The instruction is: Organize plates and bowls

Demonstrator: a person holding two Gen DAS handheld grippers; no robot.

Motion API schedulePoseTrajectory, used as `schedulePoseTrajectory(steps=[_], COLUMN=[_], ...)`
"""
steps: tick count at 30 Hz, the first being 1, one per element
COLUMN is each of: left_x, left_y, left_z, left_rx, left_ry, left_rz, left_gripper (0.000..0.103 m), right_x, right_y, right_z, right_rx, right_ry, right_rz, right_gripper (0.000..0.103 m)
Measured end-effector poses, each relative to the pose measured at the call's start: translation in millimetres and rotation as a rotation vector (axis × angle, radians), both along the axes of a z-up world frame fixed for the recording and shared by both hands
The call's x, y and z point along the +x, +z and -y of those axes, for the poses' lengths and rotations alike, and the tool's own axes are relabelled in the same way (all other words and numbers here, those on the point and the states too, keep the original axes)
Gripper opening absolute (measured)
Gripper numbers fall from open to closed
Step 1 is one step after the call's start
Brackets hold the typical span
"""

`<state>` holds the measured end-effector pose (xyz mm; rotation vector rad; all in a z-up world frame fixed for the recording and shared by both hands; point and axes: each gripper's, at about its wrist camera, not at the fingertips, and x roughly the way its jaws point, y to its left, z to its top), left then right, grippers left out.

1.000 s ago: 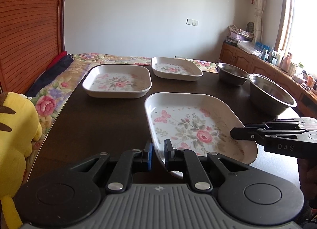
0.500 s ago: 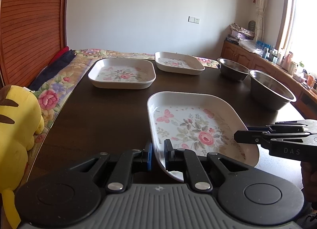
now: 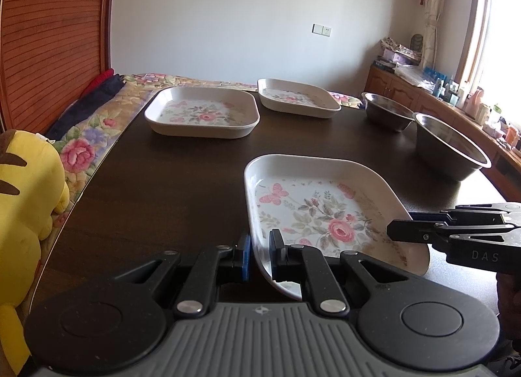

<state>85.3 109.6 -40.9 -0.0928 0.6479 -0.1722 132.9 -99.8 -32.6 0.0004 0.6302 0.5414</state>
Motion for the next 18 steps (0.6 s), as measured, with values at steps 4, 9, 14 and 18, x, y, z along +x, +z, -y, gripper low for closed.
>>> schedulePoseTrajectory(steps=[4,9,14,18], left_x=[1,1,5,9], left_y=[0,4,12,19], left_z=[-2,-9,-14,-19], left_rx=[-0.003,-0.016,-0.015,-0.007], left_ry=[0.017,0.029,0.035,0.044], left_rz=[0.004,0.016,0.042,0.063], left_gripper=[0.013,0.021,0.024,0.024], right_x=[1,5,11,17], right_y=[3,12,20,27], right_z=[1,7,10,7], right_rx=[0.003,-0.004,-0.004,-0.008], right_ry=[-0.014,-0.038,-0.044,-0.031], right_rz=[0.010,0.044,0.068,0.093], right_gripper=[0.022,0.023,0.023,0.023])
